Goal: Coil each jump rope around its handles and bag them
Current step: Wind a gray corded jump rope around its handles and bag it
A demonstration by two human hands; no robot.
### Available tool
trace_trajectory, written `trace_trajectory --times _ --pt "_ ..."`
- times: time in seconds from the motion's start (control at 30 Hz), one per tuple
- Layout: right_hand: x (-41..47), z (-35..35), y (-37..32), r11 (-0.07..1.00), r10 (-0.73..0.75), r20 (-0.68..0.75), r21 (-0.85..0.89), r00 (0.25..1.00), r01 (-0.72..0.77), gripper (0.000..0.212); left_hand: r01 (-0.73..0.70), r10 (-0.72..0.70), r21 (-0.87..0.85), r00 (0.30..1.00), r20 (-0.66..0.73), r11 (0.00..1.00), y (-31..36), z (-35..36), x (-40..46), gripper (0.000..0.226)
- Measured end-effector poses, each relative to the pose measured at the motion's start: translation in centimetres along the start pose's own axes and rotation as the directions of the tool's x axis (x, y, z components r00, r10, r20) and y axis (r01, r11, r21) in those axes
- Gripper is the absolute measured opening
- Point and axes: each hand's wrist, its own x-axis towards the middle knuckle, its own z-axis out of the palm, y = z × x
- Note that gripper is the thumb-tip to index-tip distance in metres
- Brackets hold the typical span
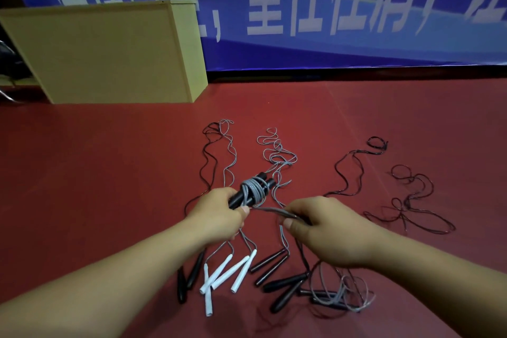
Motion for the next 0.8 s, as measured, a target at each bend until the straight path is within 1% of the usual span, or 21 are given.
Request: trace_trajectory --times 0.13,0.23,0.33,0.4,0.47,0.53,0.63,0.73,0.8 --pt "-0.3 0.4 0.3 0.990 -0.128 -0.072 -0.071 0.989 0.123 0.023 -0.063 0.047 0.264 0.997 0.068 0.963 0.1 0.4 -0.5 0.010" --pt "-0.2 0.5 0.5 0.963 -0.238 -0.051 -0.140 0.970 0.229 0.023 -0.112 0.080 0.322 0.991 0.112 0.940 0.4 0.7 -0.8 0.016" --pt "-0.2 0.4 0.5 0.932 -0.333 -0.040 -0.168 0.942 0.323 0.020 -0.134 0.090 0.359 0.986 0.137 0.924 0.6 0.9 -1.0 0.014" --pt "-0.2 0.3 0.4 0.918 -0.363 -0.053 -0.192 0.930 0.348 0.018 -0.159 0.107 0.384 0.982 0.155 0.910 0.9 0.8 -0.9 0.010" --pt "0.0 0.0 0.5 0.912 -0.367 -0.100 -0.233 0.925 0.337 0.021 -0.193 0.126 0.409 0.975 0.185 0.892 1.2 0.5 -0.9 0.007" --pt "0.2 -0.3 0.6 0.915 -0.353 -0.154 -0.265 0.923 0.305 0.026 -0.234 0.137 0.403 0.957 0.254 0.885 1.3 0.5 -1.0 0.012" --pt "0.2 -0.4 1.0 0.929 -0.301 -0.222 -0.287 0.927 0.233 0.023 -0.346 0.200 0.349 0.899 0.390 0.871 1.4 0.9 -1.4 0.015" --pt "0.3 -0.6 1.8 0.959 -0.208 -0.270 -0.246 0.940 0.142 0.017 -0.407 0.242 0.292 0.850 0.468 0.866 1.8 1.0 -2.1 0.011" --pt "0.3 -0.8 2.2 0.987 -0.108 -0.282 -0.147 0.953 0.068 0.011 -0.431 0.262 0.271 0.831 0.491 0.861 2.0 0.9 -2.3 0.016"
